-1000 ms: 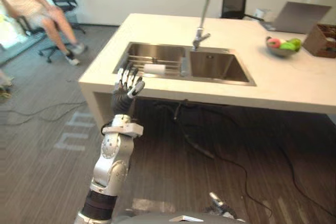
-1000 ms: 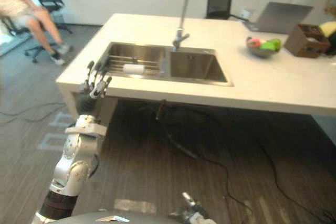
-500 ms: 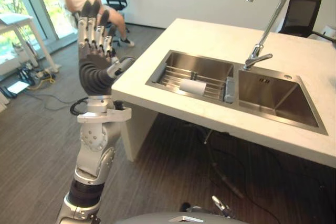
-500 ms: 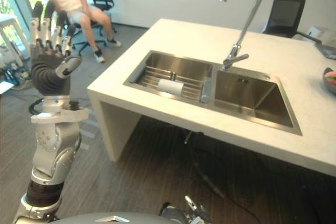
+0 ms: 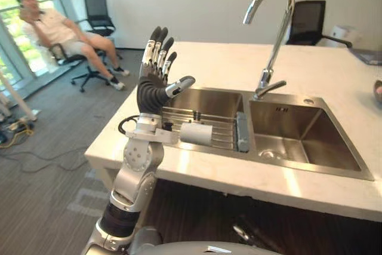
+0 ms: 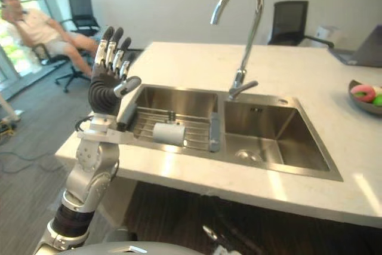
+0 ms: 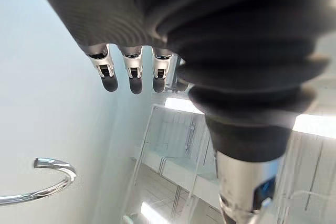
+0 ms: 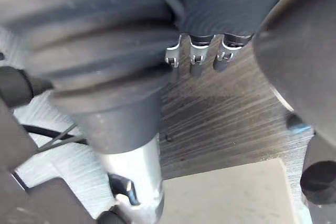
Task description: Walk over to the sink, pick up the cup, carry it to the dishwasher, place the cup inside the dishwasher, then close the dishwasher door
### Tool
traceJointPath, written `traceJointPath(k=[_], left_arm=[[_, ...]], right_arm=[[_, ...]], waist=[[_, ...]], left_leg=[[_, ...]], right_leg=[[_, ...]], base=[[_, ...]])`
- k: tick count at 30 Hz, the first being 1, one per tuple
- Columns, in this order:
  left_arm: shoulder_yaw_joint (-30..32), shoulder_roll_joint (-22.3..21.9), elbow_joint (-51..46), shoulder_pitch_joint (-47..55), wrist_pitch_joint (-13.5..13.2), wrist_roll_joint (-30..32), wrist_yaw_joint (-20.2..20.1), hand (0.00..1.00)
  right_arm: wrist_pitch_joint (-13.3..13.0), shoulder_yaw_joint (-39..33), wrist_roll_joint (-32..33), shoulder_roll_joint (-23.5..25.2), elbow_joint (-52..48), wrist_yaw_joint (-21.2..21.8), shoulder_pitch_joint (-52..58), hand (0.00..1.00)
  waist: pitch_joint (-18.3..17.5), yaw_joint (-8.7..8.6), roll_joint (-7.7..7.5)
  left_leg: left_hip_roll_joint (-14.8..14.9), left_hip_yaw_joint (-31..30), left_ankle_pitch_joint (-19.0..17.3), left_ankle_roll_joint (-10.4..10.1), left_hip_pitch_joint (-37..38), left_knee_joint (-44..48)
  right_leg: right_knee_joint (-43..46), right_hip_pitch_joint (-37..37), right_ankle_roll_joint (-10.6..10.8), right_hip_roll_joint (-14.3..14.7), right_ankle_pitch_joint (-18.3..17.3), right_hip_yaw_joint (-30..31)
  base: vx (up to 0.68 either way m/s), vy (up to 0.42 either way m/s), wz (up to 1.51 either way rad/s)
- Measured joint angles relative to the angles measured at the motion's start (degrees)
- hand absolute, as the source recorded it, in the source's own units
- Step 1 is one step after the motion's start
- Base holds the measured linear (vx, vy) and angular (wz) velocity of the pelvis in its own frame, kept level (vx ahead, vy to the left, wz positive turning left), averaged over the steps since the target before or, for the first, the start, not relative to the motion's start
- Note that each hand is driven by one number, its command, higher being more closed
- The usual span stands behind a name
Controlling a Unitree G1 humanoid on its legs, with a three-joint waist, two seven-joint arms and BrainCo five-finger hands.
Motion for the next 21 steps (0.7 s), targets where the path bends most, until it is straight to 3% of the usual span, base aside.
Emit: traceJointPath(k=[1, 3, 5, 7, 11, 12, 13, 16, 17, 19, 21], left_arm=[[-0.2, 0.2, 0.0, 0.4, 0.5, 0.0, 0.0, 0.0], [-0.9, 1.2, 0.1, 0.4, 1.1, 0.0, 0.1, 0.0], [-1.2, 2.2, 0.5, 0.7, 1.7, 0.0, 0.1, 0.0], [-1.8, 2.4, 0.8, 0.7, 1.9, 0.0, 0.1, 0.0], [-4.7, 2.3, 2.6, 2.9, 2.6, 1.0, -2.3, 0.0], [-5.5, 2.1, 3.7, 4.9, 3.3, 1.4, -4.7, 0.0], [-5.5, 2.0, 3.6, 5.8, 3.3, 3.8, -6.7, 0.0], [-5.5, 2.3, 5.6, 6.7, 3.4, 7.6, -8.3, 0.0], [-5.5, 2.4, 6.8, 6.9, 3.4, 8.1, -8.8, 0.0], [-5.2, 2.4, 9.7, 6.9, 3.3, 9.2, -9.5, 0.0], [-5.5, 2.8, 13.0, 7.2, 2.8, 11.9, -9.7, 0.0]], right_arm=[[0.2, 0.3, 0.0, -0.1, 0.4, -0.4, -0.5, 0.0], [1.2, 0.5, 0.0, 1.8, 0.5, -0.9, -0.6, 0.0], [2.0, 0.5, 0.1, 3.0, 0.9, -2.5, -1.5, 0.0], [2.3, 0.4, 0.0, 2.9, 1.3, -3.1, -1.6, 0.0], [1.6, 0.4, 0.1, 0.9, 3.3, -3.9, -1.2, 0.0], [-0.5, -0.5, 0.1, 0.6, 3.2, -3.9, -0.1, 0.0], [-1.6, -2.1, 0.0, 1.0, 3.4, -3.9, 1.5, 0.0], [-3.0, -7.0, -0.1, 1.8, 3.0, -3.8, 2.2, 0.0], [-3.1, -8.6, -0.2, 2.1, 3.2, -3.8, 2.3, 0.0], [-3.2, -9.6, -0.6, 2.5, 3.2, -3.7, 2.0, 0.0], [-3.2, -8.5, -0.6, 2.6, 3.3, -3.9, 1.9, 0.0]], waist=[[-0.4, 0.25, 0.55], [0.6, 0.39, -2.55], [1.4, 0.66, -3.91], [1.5, 0.78, -3.8], [0.3, 0.57, -1.77], [0.2, 0.69, -2.42], [-0.4, 0.78, -3.64], [-0.5, 1.12, -4.14], [-0.4, 1.07, -2.89], [-0.2, 1.33, -4.41], [-0.3, 1.59, -4.69]], left_leg=[[-0.3, -0.4, 0.1, -0.9, 2.0, -2.7], [-2.1, 0.4, -0.1, -0.7, 1.7, -2.3], [-2.4, 1.8, -0.6, -0.2, 1.9, -1.9], [-2.4, 1.9, -1.2, 0.0, 2.8, -2.0], [-1.3, 2.3, -7.1, -0.3, 7.0, -6.6], [-3.1, 3.8, -8.2, 0.0, 8.9, -7.4], [-4.5, 3.7, -8.6, 0.3, 9.4, -8.1], [-3.3, 3.3, -8.8, 0.3, 9.8, -8.2], [-2.2, 3.2, -8.6, 0.5, 10.1, -8.4], [-1.0, 3.4, -8.4, -0.3, 11.3, -9.5], [0.9, 3.3, -8.8, -2.1, 11.3, -9.2]], right_leg=[[0.7, 0.1, 1.2, 0.1, -1.2, 1.6], [-1.0, 0.2, 1.9, -2.1, -0.8, 2.2], [-3.8, 1.3, 2.4, -3.1, 1.1, 2.5], [-4.2, 1.8, 2.7, -3.3, 1.6, 2.6], [-3.3, 1.1, 2.8, -3.3, -0.3, 0.8], [0.7, 0.6, 2.3, -6.4, -3.6, -1.1], [5.7, -0.9, 3.5, -8.5, -4.6, -2.6], [20.9, -8.8, 3.9, -10.3, -1.1, -6.1], [23.1, -9.8, 3.4, -10.6, -0.5, -7.5], [20.9, -10.1, 1.3, -12.5, -3.1, -11.1], [12.4, -9.8, 1.1, -12.4, -1.1, -11.1]], base=[[0.34, 0.216, -0.6], [0.24, 0.142, -0.3], [0.2, 0.101, -0.28], [0.11, 0.067, -0.35], [0.03, 0.045, -0.42], [0.0, 0.111, -0.14], [0.02, 0.084, -0.12], [0.05, 0.0, -0.01], [0.07, -0.034, 0.01], [0.07, -0.09, -0.1], [0.03, -0.144, -0.09]])
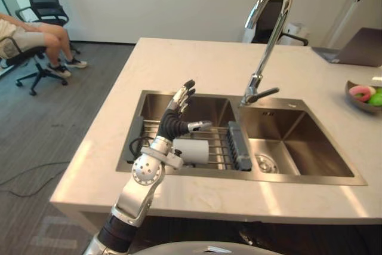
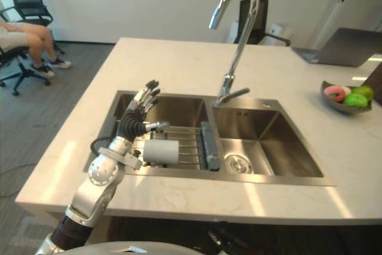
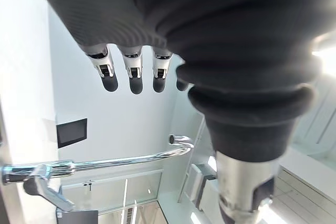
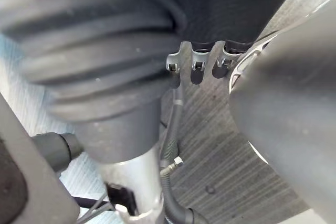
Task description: Walk over to the sink, pick up the cup, carry it to the dishwasher, place the cup inside the dishwasher, then close the dishwasher door
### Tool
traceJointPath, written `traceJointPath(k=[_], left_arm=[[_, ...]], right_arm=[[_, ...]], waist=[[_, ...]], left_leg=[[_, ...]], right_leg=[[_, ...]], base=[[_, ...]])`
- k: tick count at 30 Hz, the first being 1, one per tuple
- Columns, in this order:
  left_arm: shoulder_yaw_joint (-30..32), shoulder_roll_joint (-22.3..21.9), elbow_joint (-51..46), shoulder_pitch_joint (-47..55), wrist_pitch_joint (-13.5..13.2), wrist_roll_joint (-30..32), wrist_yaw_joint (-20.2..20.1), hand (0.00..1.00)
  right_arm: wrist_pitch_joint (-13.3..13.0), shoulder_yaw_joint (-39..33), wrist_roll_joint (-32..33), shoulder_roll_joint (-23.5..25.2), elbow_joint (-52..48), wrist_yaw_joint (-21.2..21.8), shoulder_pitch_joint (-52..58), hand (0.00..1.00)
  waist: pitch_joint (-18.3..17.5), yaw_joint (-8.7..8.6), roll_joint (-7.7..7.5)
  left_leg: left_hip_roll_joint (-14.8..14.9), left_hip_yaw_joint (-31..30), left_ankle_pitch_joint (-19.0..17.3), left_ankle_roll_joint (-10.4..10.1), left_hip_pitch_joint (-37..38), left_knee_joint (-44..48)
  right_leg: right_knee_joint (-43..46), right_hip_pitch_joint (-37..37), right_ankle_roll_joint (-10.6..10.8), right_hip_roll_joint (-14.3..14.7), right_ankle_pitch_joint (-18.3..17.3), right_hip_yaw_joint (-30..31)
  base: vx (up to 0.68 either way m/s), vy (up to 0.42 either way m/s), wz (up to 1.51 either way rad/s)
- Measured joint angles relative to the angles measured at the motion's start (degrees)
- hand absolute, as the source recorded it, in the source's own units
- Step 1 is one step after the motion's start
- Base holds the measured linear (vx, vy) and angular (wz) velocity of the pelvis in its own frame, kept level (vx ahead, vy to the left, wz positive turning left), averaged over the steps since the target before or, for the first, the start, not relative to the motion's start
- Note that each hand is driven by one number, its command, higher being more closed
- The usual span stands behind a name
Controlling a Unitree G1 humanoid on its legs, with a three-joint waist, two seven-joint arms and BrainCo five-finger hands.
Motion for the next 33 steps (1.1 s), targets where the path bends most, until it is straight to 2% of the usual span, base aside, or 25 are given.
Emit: traceJointPath(k=[1, 2, 3, 4, 5, 6, 7, 10, 13, 14, 17, 20, 22, 25, 28, 33], left_arm=[[-0.4, 0.8, 0.3, 0.2, -0.4, 1.9, -0.1, 0.0], [-1.1, 1.1, 1.4, 0.5, -1.5, 4.5, 0.0, 0.0], [-2.8, 1.0, 1.9, 0.8, -1.8, 6.9, 0.4, 0.0], [-3.3, 1.0, 1.8, 1.0, -2.1, 7.8, 0.6, 0.0], [-3.1, 0.7, 1.8, 1.5, -2.3, 8.5, 1.6, 0.0], [-2.4, 0.3, 1.9, 1.5, -2.4, 8.8, 2.7, 0.0], [-1.8, 0.1, 2.2, 1.6, -2.5, 8.9, 3.3, 0.0], [0.5, 0.2, 5.3, 1.6, -3.2, 9.6, 7.0, 0.0], [1.7, 1.4, 9.0, 1.6, -2.9, 11.1, 9.9, 0.0], [1.7, 2.2, 9.7, 1.6, -2.5, 12.2, 10.5, 0.0], [2.5, 3.8, 12.7, 1.6, -1.5, 15.5, 12.2, 0.0], [3.4, 5.4, 15.1, 1.7, 0.5, 19.8, 12.6, 0.0], [3.5, 6.6, 15.9, 2.0, 1.5, 22.2, 11.3, 0.0], [3.4, 7.1, 15.8, 2.2, 1.4, 23.6, 10.0, 0.0], [3.3, 8.0, 15.8, 2.4, -0.1, 24.2, 8.5, 0.0], [2.1, 9.7, 14.9, 4.0, -5.6, 25.3, 5.9, 0.0]], right_arm=[[0.1, 1.2, 0.0, 0.2, 0.2, -0.1, -0.1, 0.0], [0.2, 2.1, 0.1, -0.3, 1.4, -0.6, -0.6, 0.0], [1.0, 2.4, 0.0, -1.7, 2.2, -1.1, -1.1, 0.0], [1.2, 2.6, -0.1, -2.2, 2.6, -1.2, -1.2, 0.0], [1.1, 3.6, -0.6, -3.3, 4.0, -1.2, -1.9, 0.0], [1.3, 4.3, -1.2, -4.0, 4.3, -1.2, -2.2, 0.0], [1.5, 4.7, -2.1, -4.1, 4.3, -1.2, -2.3, 0.0], [0.7, 5.6, -10.7, -3.6, 4.6, -4.3, -3.3, 0.0], [-0.6, 5.5, -18.1, -2.4, 4.6, -7.8, -4.8, 0.0], [-0.8, 5.4, -19.8, -2.1, 4.5, -8.3, -5.2, 0.0], [-0.9, 3.5, -22.8, -1.2, 4.5, -8.7, -6.0, 0.0], [-1.2, 3.0, -22.9, -1.0, 4.5, -8.5, -6.0, 0.0], [-1.2, 1.9, -22.7, -0.8, 4.4, -7.9, -6.0, 0.0], [-0.7, 1.8, -21.7, -0.7, 4.4, -7.3, -6.1, 0.0], [-0.2, 1.7, -20.4, -0.7, 4.4, -7.0, -6.7, 0.0], [1.9, 2.2, -15.7, -0.7, 4.1, -6.7, -6.7, 0.0]], waist=[[-0.2, -0.17, -0.9], [-0.7, -1.01, -0.81], [-1.3, -0.63, 1.04], [-1.8, -0.21, 1.88], [-2.4, 0.54, 3.37], [-2.7, 0.36, 4.3], [-2.6, 0.22, 4.49], [-2.6, 0.26, 3.97], [-2.1, 0.22, 3.03], [-2.1, 0.32, 2.99], [-1.3, 0.35, 1.45], [-1.1, 0.16, 0.89], [-1.0, -0.37, 1.35], [-1.0, -0.59, 1.76], [-0.9, -0.57, 2.21], [-0.7, -0.84, 2.31]], left_leg=[[-0.2, -0.3, 0.0, -0.8, -0.6, 0.1], [0.7, -2.1, 0.3, -1.9, -1.3, 0.1], [2.5, -2.7, 1.5, -2.9, -1.4, -1.6], [3.2, -2.4, 2.3, -3.1, -1.2, -3.0], [3.9, -1.8, 4.1, -3.3, -0.1, -6.3], [4.5, -1.8, 5.4, -3.8, 0.8, -8.9], [4.7, -1.9, 5.9, -3.8, 1.3, -10.0], [5.5, -1.8, 6.4, -4.0, 3.4, -12.2], [4.5, -1.1, 6.6, -3.9, 3.2, -13.3], [4.1, -0.8, 6.8, -3.7, 3.1, -13.6], [3.0, -0.7, 7.1, -3.4, 2.7, -14.2], [2.0, -0.8, 7.5, -3.1, 2.8, -14.9], [1.2, -1.7, 8.1, -2.8, 2.8, -16.1], [0.9, -2.1, 8.3, -2.7, 2.7, -16.5], [0.8, -2.3, 8.6, -2.7, 3.2, -17.4], [0.4, -3.5, 9.0, -2.6, 3.1, -18.1]], right_leg=[[-5.0, 0.3, 0.4, -0.1, 4.7, 0.6], [-7.4, 1.2, 6.0, 1.2, 5.7, 0.3], [-10.4, 1.7, 5.2, 3.5, 6.6, -0.9], [-11.6, 1.7, 4.8, 4.4, 7.1, -1.0], [-13.8, 1.9, 4.3, 5.8, 7.9, -1.2], [-15.3, 2.8, 4.0, 7.0, 8.4, -2.0], [-16.1, 3.4, 3.8, 7.6, 8.7, -2.0], [-20.3, 6.0, 3.5, 9.3, 10.2, -2.2], [-25.1, 7.1, 4.0, 9.1, 13.0, -1.9], [-26.3, 7.4, 4.1, 8.9, 13.8, -1.8], [-28.3, 7.6, 4.5, 8.2, 15.1, -1.9], [-30.0, 8.1, 4.9, 7.5, 16.1, -2.1], [-30.8, 8.4, 5.1, 6.9, 16.3, -3.1], [-31.3, 9.0, 5.2, 6.8, 16.4, -3.8], [-31.3, 9.1, 5.1, 6.7, 16.4, -3.9], [-31.3, 9.2, 5.1, 6.4, 16.3, -5.3]], base=[[0.07, -0.27, 0.26], [0.13, -0.316, 0.36], [0.16, -0.302, 0.27], [0.14, -0.181, -0.07], [0.15, -0.152, -0.11], [0.15, -0.152, -0.02], [0.14, -0.127, 0.03], [0.09, -0.06, -0.05], [0.02, 0.034, -0.07], [-0.01, 0.055, -0.06], [-0.01, 0.044, 0.01], [0.01, 0.044, 0.05], [0.01, 0.021, 0.17], [0.01, 0.015, 0.15], [0.0, 0.001, 0.02], [-0.01, 0.002, 0.11]])
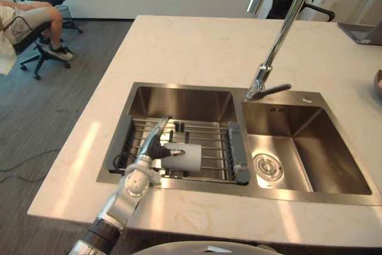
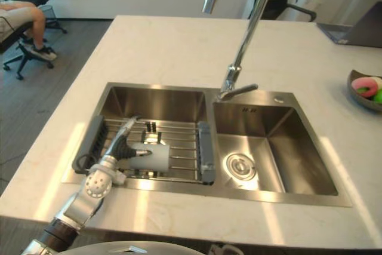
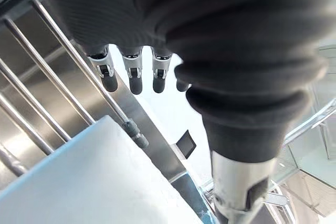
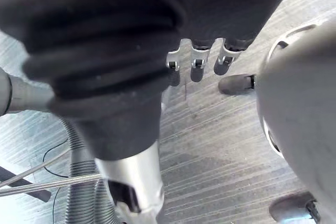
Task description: Walk over to the sink, pick up the cup, carry it to the dishwasher, place the cup inside the dishwasher, then close the dishwasher door
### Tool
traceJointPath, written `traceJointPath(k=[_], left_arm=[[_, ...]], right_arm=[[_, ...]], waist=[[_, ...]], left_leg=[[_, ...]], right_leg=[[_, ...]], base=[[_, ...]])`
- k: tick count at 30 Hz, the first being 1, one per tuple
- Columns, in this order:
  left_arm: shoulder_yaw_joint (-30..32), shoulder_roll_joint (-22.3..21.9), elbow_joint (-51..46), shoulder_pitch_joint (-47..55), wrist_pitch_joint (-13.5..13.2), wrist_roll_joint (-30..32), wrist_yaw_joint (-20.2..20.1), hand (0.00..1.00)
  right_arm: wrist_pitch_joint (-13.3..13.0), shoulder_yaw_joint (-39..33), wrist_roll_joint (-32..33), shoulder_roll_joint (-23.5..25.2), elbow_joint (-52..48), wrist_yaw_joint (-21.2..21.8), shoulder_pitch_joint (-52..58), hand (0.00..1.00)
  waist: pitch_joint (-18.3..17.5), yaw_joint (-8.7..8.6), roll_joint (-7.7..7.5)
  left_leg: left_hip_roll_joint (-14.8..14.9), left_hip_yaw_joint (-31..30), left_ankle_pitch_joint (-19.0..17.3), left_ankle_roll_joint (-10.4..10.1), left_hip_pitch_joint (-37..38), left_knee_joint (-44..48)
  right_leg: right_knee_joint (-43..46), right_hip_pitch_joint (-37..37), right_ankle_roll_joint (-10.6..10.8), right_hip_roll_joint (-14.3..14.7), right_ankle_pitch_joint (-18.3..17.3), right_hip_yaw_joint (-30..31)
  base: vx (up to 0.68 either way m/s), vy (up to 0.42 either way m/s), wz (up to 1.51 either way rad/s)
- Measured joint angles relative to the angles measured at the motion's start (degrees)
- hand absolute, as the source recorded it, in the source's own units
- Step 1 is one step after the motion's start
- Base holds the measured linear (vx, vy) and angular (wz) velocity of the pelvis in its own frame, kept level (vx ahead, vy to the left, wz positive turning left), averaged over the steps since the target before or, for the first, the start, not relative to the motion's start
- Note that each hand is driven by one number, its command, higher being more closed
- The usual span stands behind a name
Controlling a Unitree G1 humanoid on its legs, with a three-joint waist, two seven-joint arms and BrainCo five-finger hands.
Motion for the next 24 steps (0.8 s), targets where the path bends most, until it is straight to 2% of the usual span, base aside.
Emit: traceJointPath(k=[4, 10, 14, 16, 20, 24], left_arm=[[-2.0, 1.7, -0.9, 1.4, -3.4, -0.2, -0.9, 0.0], [-4.3, 2.7, -2.3, 2.8, -6.0, -0.3, -3.4, 0.0], [-5.9, 4.0, -4.1, 3.8, -6.1, 0.8, -4.8, 0.0], [-6.0, 3.9, -4.4, 4.1, -5.6, 3.1, -4.4, 0.0], [-6.1, 3.7, -6.0, 4.2, -1.2, 6.8, -1.2, 0.0], [-6.0, 2.5, -6.3, 3.9, 2.0, 9.1, 0.9, 0.0]], right_arm=[[0.1, 0.6, 1.5, -0.1, 0.0, 1.2, -0.2, 0.0], [0.3, 1.8, 4.5, -0.2, 0.0, 1.5, -0.3, 0.0], [1.3, 2.3, 5.1, -0.4, 0.0, 2.0, -0.6, 0.0], [1.4, 2.3, 5.2, -0.4, 0.0, 2.3, -0.6, 0.0], [1.6, 2.3, 7.3, -0.6, 0.0, 2.4, -0.7, 0.0], [2.5, 2.2, 7.5, -1.0, 0.1, 2.4, -0.6, 0.0]], waist=[[0.0, -0.02, 0.02], [0.2, -0.21, -0.23], [0.3, -0.22, -0.26], [0.3, -0.2, -0.27], [0.5, -0.23, -0.01], [0.5, -0.25, 0.16]], left_leg=[[-0.3, -0.1, 0.1, 0.1, -0.1, 0.0], [-0.4, -0.9, 0.4, 0.2, -0.6, -0.1], [-0.4, -1.0, 0.7, 0.2, -0.4, -0.6], [-0.4, -0.9, 1.0, 0.2, -0.2, -1.1], [-0.4, -0.8, 1.0, 0.2, -0.1, -1.2], [-0.4, -0.5, 1.3, 0.2, 0.2, -2.0]], right_leg=[[0.0, 0.0, 0.0, -0.3, 0.0, -0.1], [0.0, 0.0, 0.0, -0.4, 0.0, -1.0], [0.0, -0.1, 0.0, -0.4, 0.0, -1.0], [0.0, -0.1, 0.0, -0.4, 0.0, -1.0], [0.0, -0.1, 0.0, -0.4, 0.0, -0.9], [0.0, -0.2, 0.1, -0.4, 0.0, -0.7]], base=[[0.0, 0.0, 0.0], [-0.02, -0.003, 0.06], [0.0, -0.002, 0.02], [0.0, 0.0, 0.0], [0.0, 0.0, 0.0], [0.0, 0.0, -0.01]])
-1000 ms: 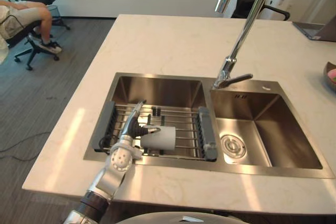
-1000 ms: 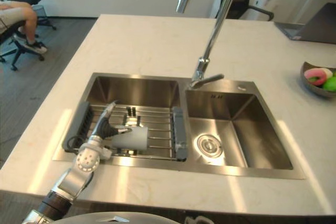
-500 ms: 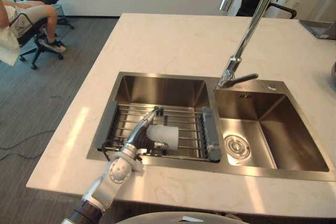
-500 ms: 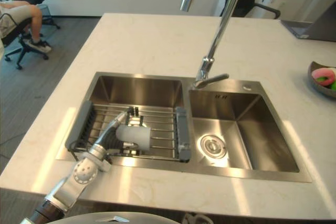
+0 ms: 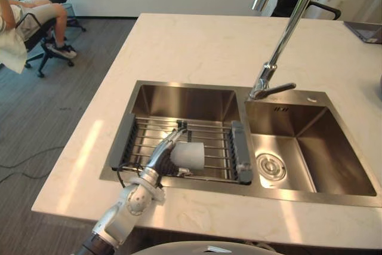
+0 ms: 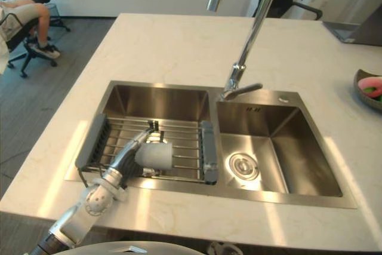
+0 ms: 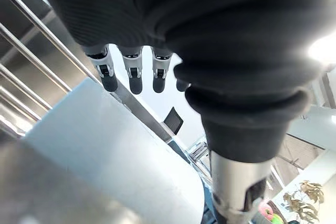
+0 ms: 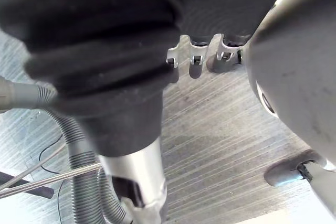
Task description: Walk over to the sink, pick up the cup, carry it to the dishwasher, place the cup inside the dishwasher, then close the dishwasher door
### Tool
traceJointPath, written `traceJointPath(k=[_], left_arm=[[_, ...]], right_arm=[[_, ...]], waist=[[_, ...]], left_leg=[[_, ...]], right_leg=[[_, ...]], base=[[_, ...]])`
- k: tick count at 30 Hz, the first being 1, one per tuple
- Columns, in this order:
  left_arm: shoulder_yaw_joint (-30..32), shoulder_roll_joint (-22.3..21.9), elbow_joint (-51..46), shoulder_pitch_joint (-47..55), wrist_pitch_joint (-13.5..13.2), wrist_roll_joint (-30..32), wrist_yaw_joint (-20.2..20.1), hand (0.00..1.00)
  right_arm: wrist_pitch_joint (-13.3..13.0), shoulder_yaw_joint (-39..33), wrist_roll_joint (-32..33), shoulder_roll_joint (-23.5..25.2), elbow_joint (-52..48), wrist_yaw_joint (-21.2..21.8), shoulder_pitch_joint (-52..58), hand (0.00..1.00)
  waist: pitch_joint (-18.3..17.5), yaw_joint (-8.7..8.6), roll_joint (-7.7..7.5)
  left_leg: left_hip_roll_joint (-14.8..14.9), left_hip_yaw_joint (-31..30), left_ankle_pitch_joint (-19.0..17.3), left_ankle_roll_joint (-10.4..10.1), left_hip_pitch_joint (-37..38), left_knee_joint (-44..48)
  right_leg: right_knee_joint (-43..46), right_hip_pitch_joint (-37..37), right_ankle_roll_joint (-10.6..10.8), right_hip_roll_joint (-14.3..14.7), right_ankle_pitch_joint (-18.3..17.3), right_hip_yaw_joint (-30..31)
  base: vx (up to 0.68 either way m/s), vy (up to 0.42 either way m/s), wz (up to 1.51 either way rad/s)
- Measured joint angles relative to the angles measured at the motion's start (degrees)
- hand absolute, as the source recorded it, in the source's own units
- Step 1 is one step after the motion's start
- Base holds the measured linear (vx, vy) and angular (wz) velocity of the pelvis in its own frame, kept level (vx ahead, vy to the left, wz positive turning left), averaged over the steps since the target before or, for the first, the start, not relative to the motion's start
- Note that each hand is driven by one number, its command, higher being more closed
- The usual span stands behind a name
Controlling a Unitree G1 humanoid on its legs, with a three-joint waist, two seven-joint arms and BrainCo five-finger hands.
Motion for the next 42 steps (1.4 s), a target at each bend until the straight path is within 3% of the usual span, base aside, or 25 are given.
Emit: traceJointPath(k=[4, 10, 14, 21, 30, 39, 42], left_arm=[[0.2, -1.4, 1.9, -2.4, 4.0, 2.0, 1.6, 0.0], [0.2, -2.0, 3.3, -3.5, 8.0, 2.0, 3.1, 0.0], [0.3, -2.1, 5.4, -5.8, 8.2, 2.4, 2.7, 0.0], [-1.3, -1.6, 8.0, -8.2, 6.6, 13.6, -1.2, 0.0], [-4.0, 0.5, 7.2, -9.6, 6.6, 15.2, -5.4, 0.0], [-6.1, 0.4, 6.4, -11.9, 14.9, 19.2, -15.1, 0.0], [-6.4, 0.4, 7.0, -12.5, 16.9, 20.1, -15.4, 0.0]], right_arm=[[0.0, 0.0, 1.1, -0.2, 0.0, 0.0, 0.0, 0.0], [0.0, -0.2, 1.0, -0.5, 0.0, 0.9, 0.2, 0.0], [0.0, -1.0, 1.0, -0.6, 0.0, 1.3, 0.2, 0.0], [0.0, -0.9, 1.0, -0.8, 0.0, 1.5, 0.4, 0.0], [-0.1, -0.7, 1.1, -1.7, 2.0, 2.3, -0.6, 0.0], [0.0, -0.8, 1.1, -1.7, 2.5, 2.3, -1.7, 0.0], [0.0, -1.1, 1.1, -1.6, 2.5, 2.3, -1.8, 0.0]], waist=[[0.1, -0.25, 0.06], [0.1, -0.31, 0.24], [0.1, -0.39, 0.26], [0.1, -1.33, 0.3], [-0.1, -1.51, 0.79], [-0.1, -2.35, 1.09], [-0.1, -2.91, 1.16]], left_leg=[[0.0, 0.8, 0.0, 0.0, 0.3, 0.0], [0.1, 2.3, 0.0, 0.0, 1.3, -0.1], [0.1, 2.4, 0.4, -0.3, 0.5, -0.2], [0.1, 3.0, 0.7, -0.2, 0.2, -0.2], [0.0, 3.2, 0.7, -0.2, -0.5, 0.0], [-0.2, 2.9, 0.8, -0.5, -0.8, 0.4], [-0.2, 2.9, 0.3, -0.2, -1.5, 1.0]], right_leg=[[0.0, -0.2, 0.2, 0.0, 0.2, 1.1], [-0.4, -0.4, 0.4, 0.0, 0.4, 2.7], [-0.4, -1.5, 0.1, 0.0, 1.0, 3.2], [-0.4, -2.1, 0.4, 0.1, 1.3, 4.9], [-0.4, -3.0, 0.6, 0.0, 1.5, 6.1], [-0.4, -3.9, 0.6, 0.0, 2.0, 7.1], [-0.4, -4.1, 0.6, 0.1, 2.1, 7.7]], base=[[-0.02, 0.0, -0.09], [-0.06, 0.0, -0.12], [-0.09, -0.001, -0.07], [-0.07, -0.002, -0.06], [0.0, 0.001, -0.01], [-0.01, 0.0, -0.04], [-0.06, -0.002, -0.05]])
